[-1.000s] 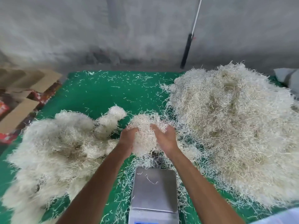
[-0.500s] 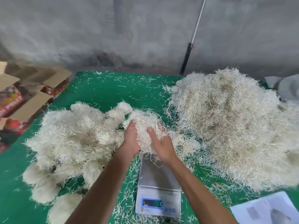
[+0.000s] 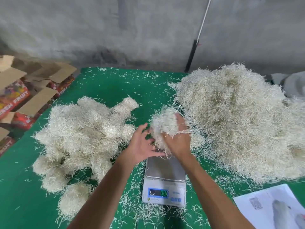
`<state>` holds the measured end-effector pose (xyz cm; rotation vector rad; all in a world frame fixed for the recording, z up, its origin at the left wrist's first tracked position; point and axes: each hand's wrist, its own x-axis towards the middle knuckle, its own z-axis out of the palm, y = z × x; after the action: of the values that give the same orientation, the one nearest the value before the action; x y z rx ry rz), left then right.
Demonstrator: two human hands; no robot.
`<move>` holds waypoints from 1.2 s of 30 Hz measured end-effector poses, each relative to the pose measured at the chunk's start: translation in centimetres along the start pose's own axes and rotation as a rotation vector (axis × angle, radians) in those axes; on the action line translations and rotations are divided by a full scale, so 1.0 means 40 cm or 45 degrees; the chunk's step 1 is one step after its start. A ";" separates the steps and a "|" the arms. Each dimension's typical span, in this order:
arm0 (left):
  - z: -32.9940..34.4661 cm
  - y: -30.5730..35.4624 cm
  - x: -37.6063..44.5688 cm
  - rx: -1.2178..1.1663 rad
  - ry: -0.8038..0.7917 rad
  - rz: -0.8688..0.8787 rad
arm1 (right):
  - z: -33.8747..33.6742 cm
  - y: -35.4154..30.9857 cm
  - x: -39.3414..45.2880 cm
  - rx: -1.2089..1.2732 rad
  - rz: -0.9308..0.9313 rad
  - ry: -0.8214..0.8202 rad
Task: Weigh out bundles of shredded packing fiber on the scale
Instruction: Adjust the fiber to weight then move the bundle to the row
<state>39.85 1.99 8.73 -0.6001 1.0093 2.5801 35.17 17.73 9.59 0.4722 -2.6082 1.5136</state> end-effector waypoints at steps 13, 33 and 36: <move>0.009 -0.095 0.044 0.865 0.724 0.163 | 0.019 0.070 -0.082 0.355 0.496 -0.435; -0.128 -0.132 0.030 1.135 0.663 0.216 | -0.088 0.175 -0.093 -0.719 0.241 -0.270; -0.137 -0.137 0.030 1.073 0.669 0.203 | -0.079 0.171 -0.110 -0.669 0.310 -0.331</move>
<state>42.58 2.19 1.40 -0.9716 2.1963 1.8298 36.98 24.58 4.49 0.3212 -3.2037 0.7843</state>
